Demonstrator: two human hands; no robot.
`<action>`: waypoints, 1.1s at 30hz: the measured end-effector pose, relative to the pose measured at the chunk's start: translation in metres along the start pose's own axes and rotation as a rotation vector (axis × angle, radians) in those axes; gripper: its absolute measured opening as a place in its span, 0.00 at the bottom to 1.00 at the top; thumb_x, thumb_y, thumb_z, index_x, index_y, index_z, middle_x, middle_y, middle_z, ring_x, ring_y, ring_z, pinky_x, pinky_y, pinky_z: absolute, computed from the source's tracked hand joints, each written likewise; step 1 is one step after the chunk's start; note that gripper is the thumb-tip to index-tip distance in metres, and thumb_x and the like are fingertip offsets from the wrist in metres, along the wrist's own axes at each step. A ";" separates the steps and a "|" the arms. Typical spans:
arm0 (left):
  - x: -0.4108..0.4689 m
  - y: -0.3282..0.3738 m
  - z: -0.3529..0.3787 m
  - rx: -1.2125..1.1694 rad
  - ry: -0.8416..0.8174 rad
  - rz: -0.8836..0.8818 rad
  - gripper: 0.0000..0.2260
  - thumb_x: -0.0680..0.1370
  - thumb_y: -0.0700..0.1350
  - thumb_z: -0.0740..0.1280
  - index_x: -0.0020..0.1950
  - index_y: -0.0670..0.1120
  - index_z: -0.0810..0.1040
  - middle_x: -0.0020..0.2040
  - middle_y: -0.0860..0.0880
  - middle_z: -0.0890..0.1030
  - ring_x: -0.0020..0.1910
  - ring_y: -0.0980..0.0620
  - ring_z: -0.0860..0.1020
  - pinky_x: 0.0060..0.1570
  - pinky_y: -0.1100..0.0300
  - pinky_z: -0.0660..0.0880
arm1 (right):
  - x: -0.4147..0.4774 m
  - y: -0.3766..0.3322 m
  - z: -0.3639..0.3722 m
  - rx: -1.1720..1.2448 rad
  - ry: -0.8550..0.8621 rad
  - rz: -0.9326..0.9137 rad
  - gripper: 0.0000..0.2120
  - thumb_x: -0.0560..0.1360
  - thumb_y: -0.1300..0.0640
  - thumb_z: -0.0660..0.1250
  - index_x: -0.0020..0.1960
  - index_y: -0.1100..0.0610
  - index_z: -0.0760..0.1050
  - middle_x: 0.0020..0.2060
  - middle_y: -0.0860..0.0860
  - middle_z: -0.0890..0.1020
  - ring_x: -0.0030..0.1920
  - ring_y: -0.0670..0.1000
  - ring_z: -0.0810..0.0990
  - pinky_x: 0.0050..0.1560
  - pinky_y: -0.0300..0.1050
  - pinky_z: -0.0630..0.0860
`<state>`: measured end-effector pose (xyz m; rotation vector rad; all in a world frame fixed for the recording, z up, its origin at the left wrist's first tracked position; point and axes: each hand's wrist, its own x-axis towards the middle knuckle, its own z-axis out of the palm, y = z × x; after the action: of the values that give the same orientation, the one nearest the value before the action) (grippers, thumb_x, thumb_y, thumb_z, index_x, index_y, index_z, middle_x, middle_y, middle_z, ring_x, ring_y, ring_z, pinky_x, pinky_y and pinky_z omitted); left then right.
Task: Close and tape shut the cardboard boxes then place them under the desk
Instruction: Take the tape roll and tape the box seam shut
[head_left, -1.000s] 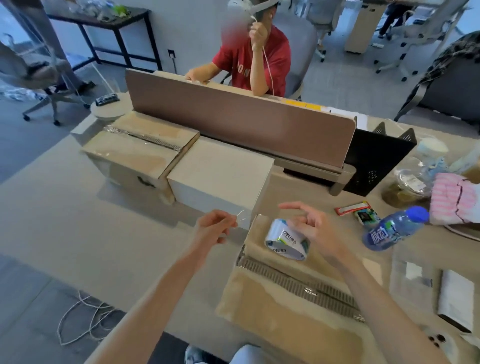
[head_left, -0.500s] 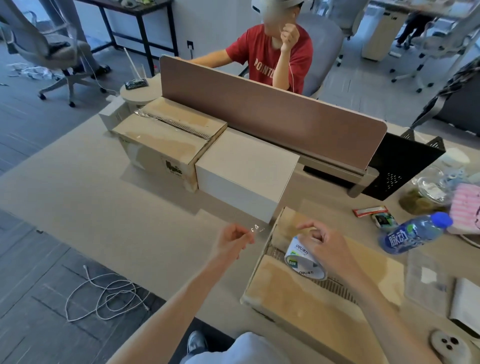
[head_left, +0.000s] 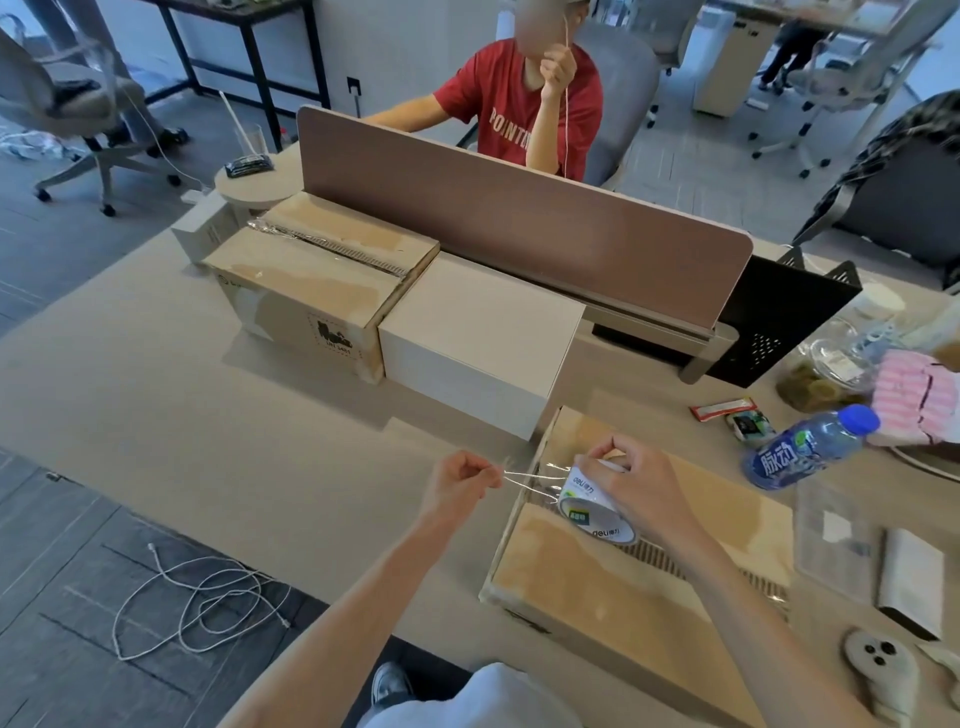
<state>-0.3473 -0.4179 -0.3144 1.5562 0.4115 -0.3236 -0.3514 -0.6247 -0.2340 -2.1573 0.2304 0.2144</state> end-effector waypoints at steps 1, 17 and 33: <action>0.001 -0.001 0.000 0.009 0.001 0.001 0.03 0.76 0.42 0.71 0.43 0.44 0.78 0.37 0.50 0.82 0.31 0.58 0.71 0.26 0.72 0.65 | 0.001 -0.001 0.000 -0.007 0.001 0.002 0.08 0.73 0.53 0.74 0.37 0.52 0.77 0.31 0.50 0.83 0.27 0.40 0.77 0.25 0.30 0.66; 0.012 -0.020 0.000 0.117 0.041 -0.016 0.04 0.74 0.44 0.71 0.40 0.48 0.79 0.36 0.52 0.84 0.32 0.60 0.75 0.38 0.64 0.70 | 0.011 -0.004 0.011 -0.077 -0.037 -0.012 0.09 0.71 0.52 0.73 0.35 0.53 0.76 0.33 0.53 0.83 0.38 0.57 0.82 0.35 0.45 0.73; 0.014 -0.033 0.013 0.247 0.030 -0.039 0.03 0.77 0.45 0.67 0.43 0.50 0.77 0.40 0.54 0.84 0.42 0.56 0.79 0.39 0.64 0.71 | 0.015 -0.008 0.018 -0.138 -0.031 -0.014 0.08 0.71 0.52 0.71 0.36 0.54 0.76 0.33 0.49 0.81 0.35 0.48 0.76 0.37 0.45 0.70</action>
<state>-0.3493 -0.4302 -0.3502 1.7970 0.4379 -0.3932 -0.3361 -0.6064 -0.2413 -2.2904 0.1876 0.2618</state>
